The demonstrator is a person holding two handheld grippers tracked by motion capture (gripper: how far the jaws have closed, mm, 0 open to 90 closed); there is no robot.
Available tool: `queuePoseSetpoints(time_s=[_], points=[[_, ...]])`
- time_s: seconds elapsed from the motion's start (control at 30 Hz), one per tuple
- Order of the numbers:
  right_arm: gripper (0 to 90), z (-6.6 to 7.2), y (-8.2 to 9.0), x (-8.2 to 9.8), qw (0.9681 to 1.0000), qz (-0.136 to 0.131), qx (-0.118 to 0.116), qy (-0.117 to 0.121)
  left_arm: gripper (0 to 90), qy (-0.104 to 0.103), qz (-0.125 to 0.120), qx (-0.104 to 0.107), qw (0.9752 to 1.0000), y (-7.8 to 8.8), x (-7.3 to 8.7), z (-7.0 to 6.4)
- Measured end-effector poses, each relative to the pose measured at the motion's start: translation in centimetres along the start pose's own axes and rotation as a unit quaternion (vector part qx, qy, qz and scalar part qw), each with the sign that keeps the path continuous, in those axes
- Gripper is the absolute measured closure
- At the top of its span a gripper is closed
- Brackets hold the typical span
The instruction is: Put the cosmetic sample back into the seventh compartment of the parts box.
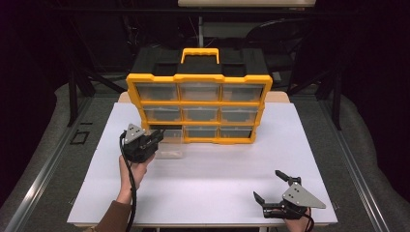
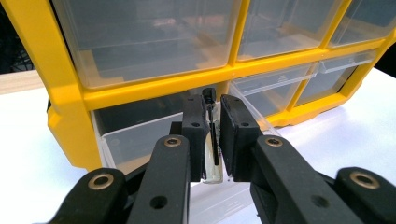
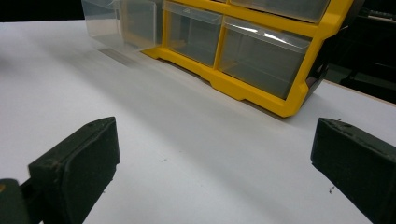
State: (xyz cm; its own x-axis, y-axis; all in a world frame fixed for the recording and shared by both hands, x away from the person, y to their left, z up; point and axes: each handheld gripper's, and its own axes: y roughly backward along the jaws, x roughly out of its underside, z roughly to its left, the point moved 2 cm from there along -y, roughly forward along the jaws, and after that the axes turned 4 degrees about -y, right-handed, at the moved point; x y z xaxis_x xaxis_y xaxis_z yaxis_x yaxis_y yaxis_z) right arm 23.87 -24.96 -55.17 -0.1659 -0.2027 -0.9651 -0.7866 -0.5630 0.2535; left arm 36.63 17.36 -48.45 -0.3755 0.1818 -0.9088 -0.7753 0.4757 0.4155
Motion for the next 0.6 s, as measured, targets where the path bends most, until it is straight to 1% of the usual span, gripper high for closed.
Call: queuePoseSetpoints(time_s=[0.07, 0.23, 0.37, 0.5, 0.6], points=[[0.6, 0.0, 0.0, 0.0, 1.0000, 0.000, 0.000, 0.000, 80.6, 0.002, 0.002, 0.001, 1.0000, -0.1, 0.1, 0.1], [0.5, -0.1, 0.0, 0.0, 1.0000, 0.001, 0.000, 0.000, 80.6, 0.000, 0.009, 0.001, 1.0000, -0.3, 0.2, 0.2], [0.6, -0.1, 0.0, 0.0, 1.0000, 0.001, 0.000, 0.001, 80.6, -0.003, 0.015, -0.001, 0.9999, -0.6, 0.4, 0.5], [0.6, -0.1, -0.1, 0.1, 1.0000, 0.003, 0.000, 0.002, 80.5, -0.002, 0.016, -0.004, 0.9999, -0.9, 0.6, 0.7], [0.6, -0.1, -0.1, 0.1, 1.0000, 0.002, 0.000, -0.002, 80.6, -0.003, 0.019, -0.007, 0.9998, -1.2, 0.7, 0.8]])
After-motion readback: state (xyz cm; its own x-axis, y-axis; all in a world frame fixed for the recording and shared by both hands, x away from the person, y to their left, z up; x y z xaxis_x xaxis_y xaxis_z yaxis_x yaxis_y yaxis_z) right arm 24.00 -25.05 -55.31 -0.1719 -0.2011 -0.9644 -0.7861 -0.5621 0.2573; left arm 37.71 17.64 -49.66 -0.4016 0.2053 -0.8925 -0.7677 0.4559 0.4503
